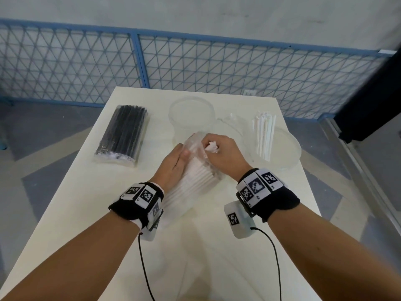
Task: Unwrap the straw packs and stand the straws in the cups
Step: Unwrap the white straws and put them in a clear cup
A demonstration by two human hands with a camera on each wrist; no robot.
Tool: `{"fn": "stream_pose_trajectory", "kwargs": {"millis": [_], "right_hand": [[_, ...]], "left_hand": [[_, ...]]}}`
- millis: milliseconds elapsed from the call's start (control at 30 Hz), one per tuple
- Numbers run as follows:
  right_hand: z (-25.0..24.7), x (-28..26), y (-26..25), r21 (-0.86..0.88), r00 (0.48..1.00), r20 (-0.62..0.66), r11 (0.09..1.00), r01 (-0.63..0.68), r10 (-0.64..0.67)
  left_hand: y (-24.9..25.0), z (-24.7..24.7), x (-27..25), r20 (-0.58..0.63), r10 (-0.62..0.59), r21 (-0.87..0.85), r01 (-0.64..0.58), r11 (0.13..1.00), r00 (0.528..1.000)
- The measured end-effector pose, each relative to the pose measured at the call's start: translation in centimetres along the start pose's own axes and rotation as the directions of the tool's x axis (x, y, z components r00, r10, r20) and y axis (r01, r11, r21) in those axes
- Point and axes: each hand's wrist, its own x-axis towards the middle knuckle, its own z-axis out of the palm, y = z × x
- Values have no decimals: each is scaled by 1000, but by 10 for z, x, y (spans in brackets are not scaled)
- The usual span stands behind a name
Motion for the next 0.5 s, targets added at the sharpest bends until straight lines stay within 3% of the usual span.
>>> {"fn": "stream_pose_trajectory", "kwargs": {"millis": [67, 167, 233, 333, 400, 500], "right_hand": [[1, 1, 3, -46, 995, 88, 998, 44, -40], [2, 7, 6, -171, 960, 253, 982, -75, 117], [5, 9, 8, -246, 950, 266, 964, -98, 165], [14, 2, 9, -114, 991, 36, 985, -126, 131], [20, -6, 11, 5, 987, -107, 992, -123, 123], [18, -11, 7, 20, 977, -192, 996, -90, 92]], "left_hand": [[-1, 0, -1, -2, 23, -27, -23, 999, 1000], [-4, 2, 1, 6, 45, -66, -44, 997, 999], [-2, 4, 2, 15, 32, -76, -30, 997, 999], [-3, 4, 2, 58, 16, -28, -14, 999, 998], [-4, 2, 3, 105, 13, -30, -9, 999, 994], [-3, -6, 2, 167, -13, -64, 24, 998, 986]]}}
